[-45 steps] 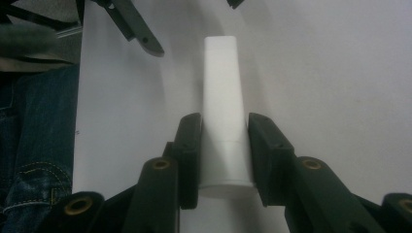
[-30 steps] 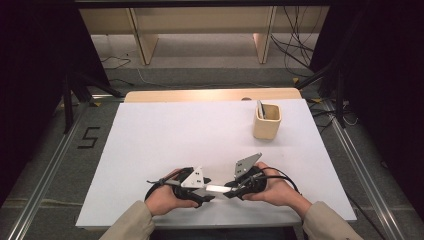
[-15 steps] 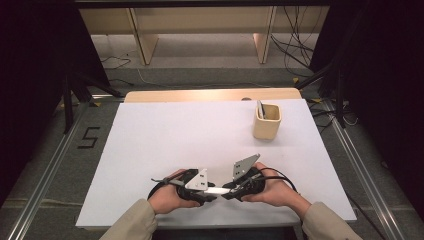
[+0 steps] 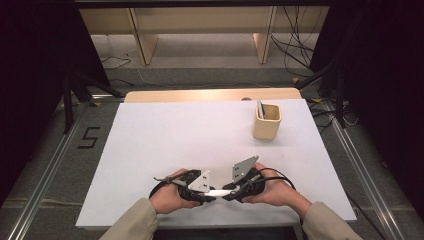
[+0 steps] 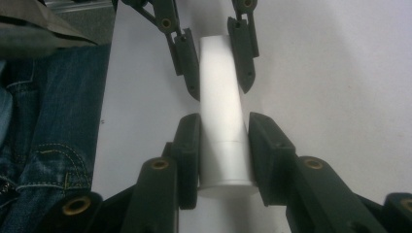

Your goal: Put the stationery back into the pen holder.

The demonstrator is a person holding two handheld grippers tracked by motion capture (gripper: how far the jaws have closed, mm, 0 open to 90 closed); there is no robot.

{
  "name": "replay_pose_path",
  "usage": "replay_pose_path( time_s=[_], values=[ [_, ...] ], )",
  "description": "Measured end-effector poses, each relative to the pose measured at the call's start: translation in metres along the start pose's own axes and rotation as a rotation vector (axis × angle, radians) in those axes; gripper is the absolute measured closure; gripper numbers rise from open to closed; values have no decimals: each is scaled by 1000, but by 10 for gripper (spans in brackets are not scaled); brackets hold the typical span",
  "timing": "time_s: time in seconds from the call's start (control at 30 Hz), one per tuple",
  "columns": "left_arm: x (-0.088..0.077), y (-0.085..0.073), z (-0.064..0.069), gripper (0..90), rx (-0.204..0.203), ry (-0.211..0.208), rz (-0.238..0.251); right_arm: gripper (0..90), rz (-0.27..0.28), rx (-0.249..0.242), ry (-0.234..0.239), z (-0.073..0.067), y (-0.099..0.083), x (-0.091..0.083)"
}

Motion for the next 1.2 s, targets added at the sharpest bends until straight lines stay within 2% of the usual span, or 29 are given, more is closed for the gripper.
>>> replay_pose_path(
  time_s=[0.2, 0.3, 0.4, 0.47, 0.7, 1.03, 1.2],
  values=[
    [-2, 2, 0, 705, -20, 7, 8, 637, 37, 28, 3, 2, 1, -3],
    [-4, 2, -2, 706, -39, 33, 15, 573, 75, 69, -11, 6, 3, -6],
    [-5, 1, -5, 707, -66, 59, 24, 473, 129, 158, -36, 10, 4, -11],
    [-6, 1, -7, 706, -85, 70, 37, 429, 168, 192, -57, 14, 3, -14],
    [-9, -1, -13, 707, -143, 120, 64, 376, 243, 268, -128, 23, 2, -19],
    [-12, -4, -18, 707, -211, 168, 85, 336, 272, 311, -188, 29, -2, -20],
    [-15, -4, -21, 707, -261, 202, 121, 335, 286, 350, -198, 32, -4, -21]
  ],
)
Point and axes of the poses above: each handheld gripper's, and its own axes: x roughly forward along the jaws, y roughly out of its top, z roughly to its right, the point moved 4 cm from there along x, roughly forward along the jaws
